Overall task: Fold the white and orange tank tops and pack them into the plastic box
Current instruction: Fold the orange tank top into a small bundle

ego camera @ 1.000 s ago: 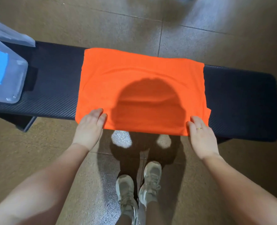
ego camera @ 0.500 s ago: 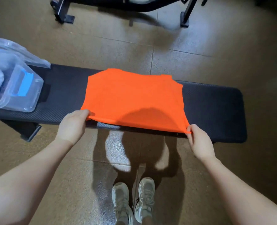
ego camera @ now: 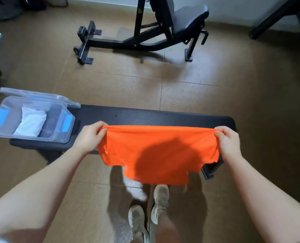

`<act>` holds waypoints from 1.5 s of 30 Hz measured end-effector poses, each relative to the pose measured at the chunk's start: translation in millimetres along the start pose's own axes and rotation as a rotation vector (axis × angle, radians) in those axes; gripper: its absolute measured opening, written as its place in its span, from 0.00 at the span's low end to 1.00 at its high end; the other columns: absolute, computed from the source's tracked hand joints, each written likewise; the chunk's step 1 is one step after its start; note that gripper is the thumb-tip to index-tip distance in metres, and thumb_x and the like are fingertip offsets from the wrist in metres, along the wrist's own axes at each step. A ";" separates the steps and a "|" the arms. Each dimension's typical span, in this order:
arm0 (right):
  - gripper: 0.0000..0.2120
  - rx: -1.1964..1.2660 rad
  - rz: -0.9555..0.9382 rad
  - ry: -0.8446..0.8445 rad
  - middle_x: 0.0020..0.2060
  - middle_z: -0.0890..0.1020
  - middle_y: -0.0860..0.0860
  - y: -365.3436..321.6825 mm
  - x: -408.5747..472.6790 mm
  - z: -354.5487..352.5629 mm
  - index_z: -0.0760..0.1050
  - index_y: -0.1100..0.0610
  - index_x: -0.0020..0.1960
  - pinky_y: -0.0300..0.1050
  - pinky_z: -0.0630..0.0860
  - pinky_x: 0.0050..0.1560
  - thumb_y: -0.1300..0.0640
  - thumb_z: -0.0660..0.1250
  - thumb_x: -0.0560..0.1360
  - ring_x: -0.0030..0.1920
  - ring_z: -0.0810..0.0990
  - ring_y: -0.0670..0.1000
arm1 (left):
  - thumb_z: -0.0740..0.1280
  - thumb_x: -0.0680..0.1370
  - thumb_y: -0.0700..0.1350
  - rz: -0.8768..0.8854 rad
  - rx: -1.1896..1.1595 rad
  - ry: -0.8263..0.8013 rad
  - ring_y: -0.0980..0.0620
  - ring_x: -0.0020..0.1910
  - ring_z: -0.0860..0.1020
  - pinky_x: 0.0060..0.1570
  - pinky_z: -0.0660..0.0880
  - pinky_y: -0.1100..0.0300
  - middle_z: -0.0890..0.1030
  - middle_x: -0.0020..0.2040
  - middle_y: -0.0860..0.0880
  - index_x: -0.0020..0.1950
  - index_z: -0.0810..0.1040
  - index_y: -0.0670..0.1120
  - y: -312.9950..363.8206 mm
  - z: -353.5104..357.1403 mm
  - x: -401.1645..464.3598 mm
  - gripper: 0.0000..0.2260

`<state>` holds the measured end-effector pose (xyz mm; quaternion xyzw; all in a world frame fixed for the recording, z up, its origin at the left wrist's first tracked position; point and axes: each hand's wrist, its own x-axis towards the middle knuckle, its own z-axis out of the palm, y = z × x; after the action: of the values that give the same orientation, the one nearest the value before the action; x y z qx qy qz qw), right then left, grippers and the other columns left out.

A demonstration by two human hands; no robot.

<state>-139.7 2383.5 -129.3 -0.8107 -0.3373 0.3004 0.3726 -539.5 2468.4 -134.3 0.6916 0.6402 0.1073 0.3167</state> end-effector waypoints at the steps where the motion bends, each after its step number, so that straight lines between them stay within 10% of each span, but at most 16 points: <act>1: 0.07 -0.016 0.027 -0.009 0.40 0.80 0.50 -0.6 0.5 1.4 0.78 0.58 0.42 0.41 0.70 0.45 0.66 0.62 0.72 0.46 0.76 0.50 | 0.62 0.78 0.42 -0.013 0.003 -0.007 0.47 0.46 0.78 0.46 0.70 0.58 0.82 0.46 0.47 0.49 0.78 0.47 0.0 -4.7 1.7 0.05; 22: 0.11 -0.518 0.023 -0.180 0.51 0.82 0.61 108.5 277.5 175.3 0.80 0.62 0.51 0.47 0.70 0.53 0.57 0.64 0.75 0.56 0.78 0.60 | 0.62 0.78 0.44 -0.284 0.311 0.064 0.39 0.56 0.74 0.53 0.72 0.49 0.78 0.54 0.40 0.53 0.80 0.43 -64.2 139.3 260.9 0.10; 33: 0.13 -0.392 0.035 -0.133 0.52 0.81 0.60 112.3 282.9 195.1 0.77 0.63 0.54 0.48 0.69 0.57 0.55 0.63 0.77 0.56 0.77 0.59 | 0.60 0.76 0.38 -0.266 0.269 0.394 0.42 0.65 0.68 0.63 0.61 0.50 0.74 0.62 0.41 0.62 0.75 0.43 -46.5 183.8 275.0 0.15; 45: 0.22 -0.077 0.376 -0.448 0.65 0.73 0.57 93.4 246.5 152.6 0.60 0.62 0.72 0.39 0.68 0.57 0.62 0.59 0.79 0.63 0.73 0.52 | 0.57 0.75 0.39 -0.030 -0.270 -0.268 0.46 0.55 0.75 0.55 0.63 0.68 0.79 0.53 0.40 0.54 0.77 0.37 83.5 270.0 162.2 0.13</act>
<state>-76.2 2588.5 -345.4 -0.7861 -0.2659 0.5226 0.1957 -296.1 2543.5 -337.5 0.6414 0.5823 0.0944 0.4905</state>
